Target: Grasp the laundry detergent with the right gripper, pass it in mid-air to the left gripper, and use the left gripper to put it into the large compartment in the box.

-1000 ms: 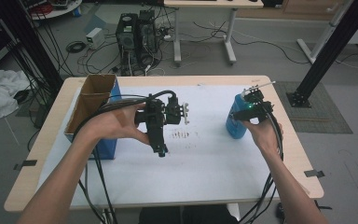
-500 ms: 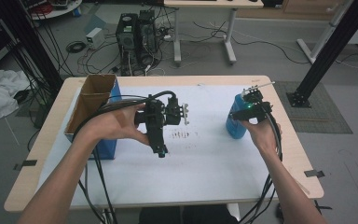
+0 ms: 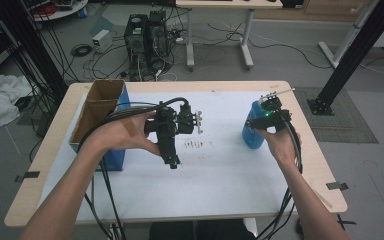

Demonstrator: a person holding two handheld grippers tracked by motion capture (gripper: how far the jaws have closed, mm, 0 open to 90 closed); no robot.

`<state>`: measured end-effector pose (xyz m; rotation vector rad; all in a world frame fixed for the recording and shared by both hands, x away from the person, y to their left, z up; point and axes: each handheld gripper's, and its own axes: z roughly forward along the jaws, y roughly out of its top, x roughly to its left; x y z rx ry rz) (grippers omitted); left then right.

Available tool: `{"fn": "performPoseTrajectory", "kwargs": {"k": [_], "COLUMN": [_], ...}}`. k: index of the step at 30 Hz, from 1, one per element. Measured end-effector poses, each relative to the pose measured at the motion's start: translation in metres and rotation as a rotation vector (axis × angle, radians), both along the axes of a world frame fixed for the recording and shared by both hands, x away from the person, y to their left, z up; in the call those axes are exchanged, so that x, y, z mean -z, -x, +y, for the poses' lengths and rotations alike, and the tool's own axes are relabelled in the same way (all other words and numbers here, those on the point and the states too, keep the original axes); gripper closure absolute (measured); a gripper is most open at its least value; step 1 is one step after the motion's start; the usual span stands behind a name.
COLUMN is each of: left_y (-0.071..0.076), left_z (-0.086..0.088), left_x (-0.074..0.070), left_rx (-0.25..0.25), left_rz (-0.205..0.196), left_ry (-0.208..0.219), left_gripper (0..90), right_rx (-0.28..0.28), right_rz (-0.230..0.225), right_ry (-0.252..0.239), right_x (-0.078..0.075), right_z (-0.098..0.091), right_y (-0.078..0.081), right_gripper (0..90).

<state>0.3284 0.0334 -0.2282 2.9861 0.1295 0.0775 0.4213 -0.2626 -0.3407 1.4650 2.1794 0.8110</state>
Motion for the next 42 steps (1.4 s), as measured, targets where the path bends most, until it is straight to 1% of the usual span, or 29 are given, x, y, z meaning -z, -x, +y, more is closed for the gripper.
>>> {"fn": "performPoseTrajectory", "kwargs": {"k": [4, 6, 16, 21, 23, 24, 25, 31, 42], "left_y": [-0.0001, -0.0001, 0.0002, 0.0007, 0.0006, 0.0006, 0.0006, 0.0004, 0.0005], "left_z": [-0.0001, -0.0003, -0.0005, 0.0001, 0.0, 0.0, -0.0004, -0.001, 0.0009], "left_x": [0.0, 0.0002, 0.0002, 0.0001, 0.0, 0.0, 0.0003, 0.0009, 0.001], "left_rx": [-0.001, -0.002, 0.001, -0.001, -0.001, -0.001, -0.001, 0.002, -0.008], "left_rz": [0.001, 0.0, -0.001, 0.0, -0.001, -0.001, -0.001, 0.001, -0.002], "left_ry": [0.0, 0.0, -0.001, 0.0, 0.0, 0.0, 0.002, 0.0, 0.005], "left_gripper": [14.9, 14.9, 14.9, 14.9, 14.9, 14.9, 14.9, 14.9, 14.9], "right_rx": [-0.003, -0.001, 0.001, 0.002, 0.005, 0.005, 0.007, 0.008, -0.004], "right_rz": [0.0, -0.007, 0.005, 0.006, 0.002, 0.002, -0.005, -0.01, -0.021], "right_ry": [-0.001, -0.001, -0.009, -0.013, -0.008, -0.008, 0.0, -0.002, -0.009], "right_x": [0.0004, 0.0004, 0.0038, 0.0048, 0.005, 0.005, 0.0051, 0.0055, 0.0064], "right_z": [0.0004, -0.0003, -0.0015, -0.0034, -0.0042, -0.0042, -0.0057, -0.0058, -0.0078], "right_y": [0.0, 0.0002, -0.0005, -0.0014, -0.0012, -0.0012, -0.0007, -0.0001, 0.0006], "right_gripper": [28.5, 29.8, 31.1, 35.5, 38.6, 38.6, 42.1, 43.2, 45.5]}}
